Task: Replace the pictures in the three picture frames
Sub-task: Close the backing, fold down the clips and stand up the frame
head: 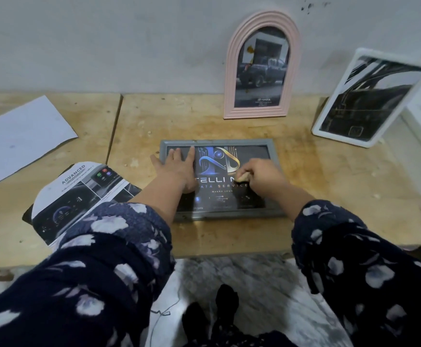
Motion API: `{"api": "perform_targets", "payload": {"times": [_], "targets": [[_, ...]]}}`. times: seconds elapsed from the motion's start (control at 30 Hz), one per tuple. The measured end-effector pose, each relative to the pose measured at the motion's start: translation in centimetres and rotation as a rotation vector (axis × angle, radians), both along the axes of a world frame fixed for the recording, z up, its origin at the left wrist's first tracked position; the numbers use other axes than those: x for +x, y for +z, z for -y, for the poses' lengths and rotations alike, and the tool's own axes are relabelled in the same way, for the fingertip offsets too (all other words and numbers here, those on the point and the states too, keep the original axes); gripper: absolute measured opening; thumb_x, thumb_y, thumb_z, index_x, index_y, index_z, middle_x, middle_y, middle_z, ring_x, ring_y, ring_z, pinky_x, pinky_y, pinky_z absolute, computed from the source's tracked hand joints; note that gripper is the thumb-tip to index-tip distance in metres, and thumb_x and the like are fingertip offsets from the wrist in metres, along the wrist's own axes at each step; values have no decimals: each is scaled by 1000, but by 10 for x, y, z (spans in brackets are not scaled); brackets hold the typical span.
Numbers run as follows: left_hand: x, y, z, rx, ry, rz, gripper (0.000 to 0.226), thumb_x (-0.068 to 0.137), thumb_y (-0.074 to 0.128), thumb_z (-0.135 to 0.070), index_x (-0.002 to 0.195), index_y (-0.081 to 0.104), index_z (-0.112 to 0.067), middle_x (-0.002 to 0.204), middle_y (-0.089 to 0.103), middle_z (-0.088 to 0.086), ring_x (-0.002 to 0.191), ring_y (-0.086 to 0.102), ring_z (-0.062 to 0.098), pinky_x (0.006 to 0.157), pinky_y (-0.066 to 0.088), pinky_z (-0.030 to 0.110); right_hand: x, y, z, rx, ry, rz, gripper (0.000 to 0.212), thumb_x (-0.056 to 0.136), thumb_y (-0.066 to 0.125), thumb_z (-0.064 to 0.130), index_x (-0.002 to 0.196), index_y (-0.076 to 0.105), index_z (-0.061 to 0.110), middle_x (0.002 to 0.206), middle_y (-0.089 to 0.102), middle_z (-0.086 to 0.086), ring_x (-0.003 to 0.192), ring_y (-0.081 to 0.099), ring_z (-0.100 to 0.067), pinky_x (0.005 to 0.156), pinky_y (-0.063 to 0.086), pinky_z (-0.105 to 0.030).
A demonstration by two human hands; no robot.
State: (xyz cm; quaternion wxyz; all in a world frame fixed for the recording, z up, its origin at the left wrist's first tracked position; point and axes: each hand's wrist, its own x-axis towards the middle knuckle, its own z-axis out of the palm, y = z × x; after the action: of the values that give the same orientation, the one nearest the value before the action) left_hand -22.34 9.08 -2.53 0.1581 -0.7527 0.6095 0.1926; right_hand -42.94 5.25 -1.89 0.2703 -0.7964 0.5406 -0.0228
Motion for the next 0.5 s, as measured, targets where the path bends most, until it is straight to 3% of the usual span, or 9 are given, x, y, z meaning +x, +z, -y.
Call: {"api": "perform_targets", "payload": {"times": [0.13, 0.3, 0.4, 0.5], "targets": [[-28, 3, 16, -83, -138, -157, 110, 84, 68, -37, 152, -17, -17, 162, 1, 6, 149, 0, 17, 118, -3, 54, 19, -1, 38, -103, -119, 139, 34, 84, 51, 0, 90, 73, 24, 94, 64, 5, 89, 59, -16, 79, 48, -28], [-42, -7, 22, 11, -74, -114, 125, 81, 71, -47, 147, -28, -11, 151, 39, 8, 139, 36, 23, 119, 8, 49, 41, -22, 51, -83, -83, -23, 45, 84, 53, -5, 108, 71, 29, 115, 66, -1, 102, 62, -25, 87, 52, -35], [-41, -7, 22, 15, -68, -95, 121, 83, 69, -46, 147, -27, -10, 156, 29, 8, 141, 32, 22, 119, 6, 49, 38, -27, 46, -89, -49, -22, 44, 86, 50, -2, 110, 70, 30, 120, 65, 2, 108, 60, -24, 87, 50, -31], [-43, -6, 23, 32, -73, -92, 121, 83, 69, -48, 148, -25, -11, 160, 19, 8, 143, 28, 21, 119, 4, 49, 27, -32, 32, -79, 1, 52, 36, 83, 52, 2, 102, 74, 24, 111, 70, 1, 107, 60, -24, 90, 49, -35]]}}
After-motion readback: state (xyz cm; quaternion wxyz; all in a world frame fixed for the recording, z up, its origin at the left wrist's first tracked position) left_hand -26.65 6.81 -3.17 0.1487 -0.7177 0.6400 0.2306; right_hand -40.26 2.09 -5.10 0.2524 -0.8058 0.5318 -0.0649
